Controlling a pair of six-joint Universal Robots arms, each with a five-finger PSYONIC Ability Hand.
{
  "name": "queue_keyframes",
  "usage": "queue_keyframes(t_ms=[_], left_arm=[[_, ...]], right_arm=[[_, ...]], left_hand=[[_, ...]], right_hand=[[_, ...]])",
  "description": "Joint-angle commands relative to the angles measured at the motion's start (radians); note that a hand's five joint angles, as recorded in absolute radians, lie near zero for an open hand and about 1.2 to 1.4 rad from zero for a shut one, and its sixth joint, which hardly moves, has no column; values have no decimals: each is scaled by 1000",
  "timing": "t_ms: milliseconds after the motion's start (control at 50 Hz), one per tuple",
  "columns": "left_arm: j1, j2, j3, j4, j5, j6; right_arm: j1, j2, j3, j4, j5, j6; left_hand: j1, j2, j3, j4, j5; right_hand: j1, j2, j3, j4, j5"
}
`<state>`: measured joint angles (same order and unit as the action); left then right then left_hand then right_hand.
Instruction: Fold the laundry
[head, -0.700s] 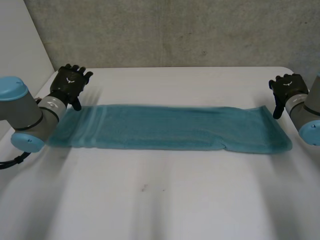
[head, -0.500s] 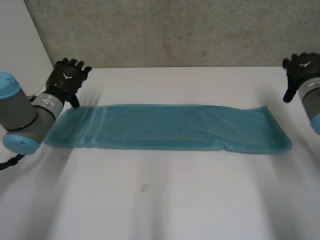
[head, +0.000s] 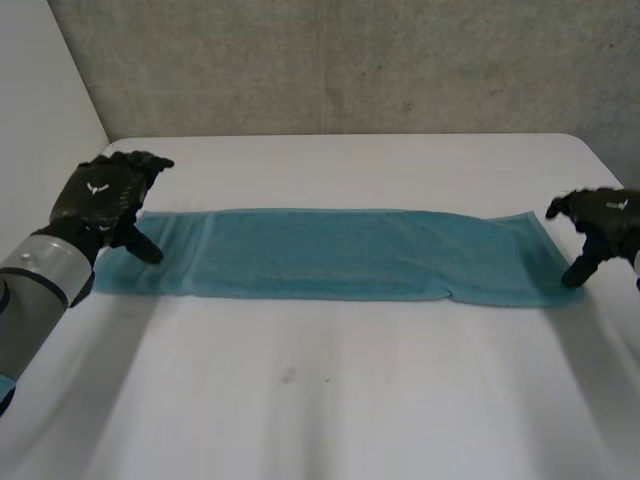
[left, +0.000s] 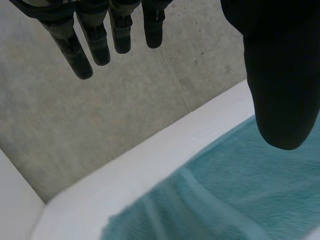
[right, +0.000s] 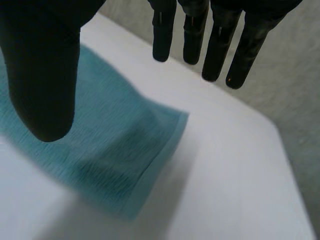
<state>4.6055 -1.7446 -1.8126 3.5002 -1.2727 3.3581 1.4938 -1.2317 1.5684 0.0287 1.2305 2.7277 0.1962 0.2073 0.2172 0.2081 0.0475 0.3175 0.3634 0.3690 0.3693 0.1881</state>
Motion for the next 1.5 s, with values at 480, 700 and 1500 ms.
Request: queue_keyframes(t_ms=[480,700,1500], left_arm=[[-8,-32,-50,7,3,-34],[-10,-29,-51,5,1,-34],[3,-19,-51,-4,-2,-34]], right_arm=[[-70,255,-21,-145,-45,-138],[-188,259,-139,-164,135,-177],[879,524,-419,-343,18,-256]], left_hand=[[-18,-29,-39,-30,-44],[-18,-29,-39,-30,-44],[-21,-32,-42,-33,-47]], right_hand=[[1079,1033,1027,1027,1034],[1079,1033,1027,1027,1034],[836,790,784,784,791]])
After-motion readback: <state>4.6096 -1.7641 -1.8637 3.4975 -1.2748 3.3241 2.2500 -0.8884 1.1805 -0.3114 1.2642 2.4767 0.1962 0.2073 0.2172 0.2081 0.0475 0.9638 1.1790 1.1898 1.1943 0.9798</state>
